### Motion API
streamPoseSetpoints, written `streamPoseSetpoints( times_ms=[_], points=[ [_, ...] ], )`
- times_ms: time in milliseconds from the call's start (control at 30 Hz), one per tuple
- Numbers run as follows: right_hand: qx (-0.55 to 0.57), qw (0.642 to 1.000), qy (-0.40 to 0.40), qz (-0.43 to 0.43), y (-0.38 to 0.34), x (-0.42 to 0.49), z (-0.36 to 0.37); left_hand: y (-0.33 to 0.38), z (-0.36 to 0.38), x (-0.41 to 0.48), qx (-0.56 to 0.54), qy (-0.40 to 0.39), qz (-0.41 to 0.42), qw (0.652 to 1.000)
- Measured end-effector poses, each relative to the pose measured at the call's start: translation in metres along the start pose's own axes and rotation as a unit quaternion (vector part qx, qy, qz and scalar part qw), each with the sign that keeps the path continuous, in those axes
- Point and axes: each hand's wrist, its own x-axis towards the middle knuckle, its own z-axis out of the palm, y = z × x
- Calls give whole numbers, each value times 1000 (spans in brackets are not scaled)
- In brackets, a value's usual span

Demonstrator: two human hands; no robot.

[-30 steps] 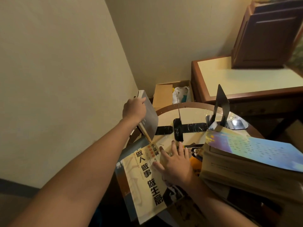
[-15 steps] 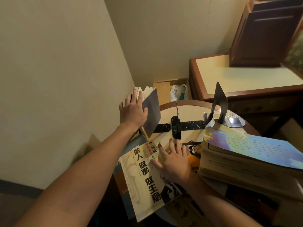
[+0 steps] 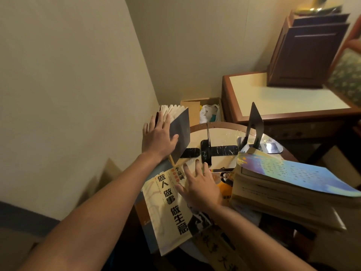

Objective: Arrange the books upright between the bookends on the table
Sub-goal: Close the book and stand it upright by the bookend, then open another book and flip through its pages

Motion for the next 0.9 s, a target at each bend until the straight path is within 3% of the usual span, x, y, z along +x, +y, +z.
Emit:
streamPoseSetpoints(
  times_ms=[133,400,533,633,767,900],
  points=[
    [-5,999,34,-33,-7,-21,-32,12,-14,-22,-49,46,32,997],
    [7,978,192,-85,4,-100,-112,58,-58,-54,-228,103,80,965],
    [60,952,287,-85,35,-136,-131,102,-76,-78,-297,43,157,941],
    [111,924,366,-26,75,-164,-132,144,-77,-105,-274,-34,256,926],
    [185,879,430,90,120,-197,-113,184,-63,-128,-205,-39,379,902],
    [253,851,437,142,146,-216,-89,198,-59,-124,-101,-56,394,912]
  ],
)
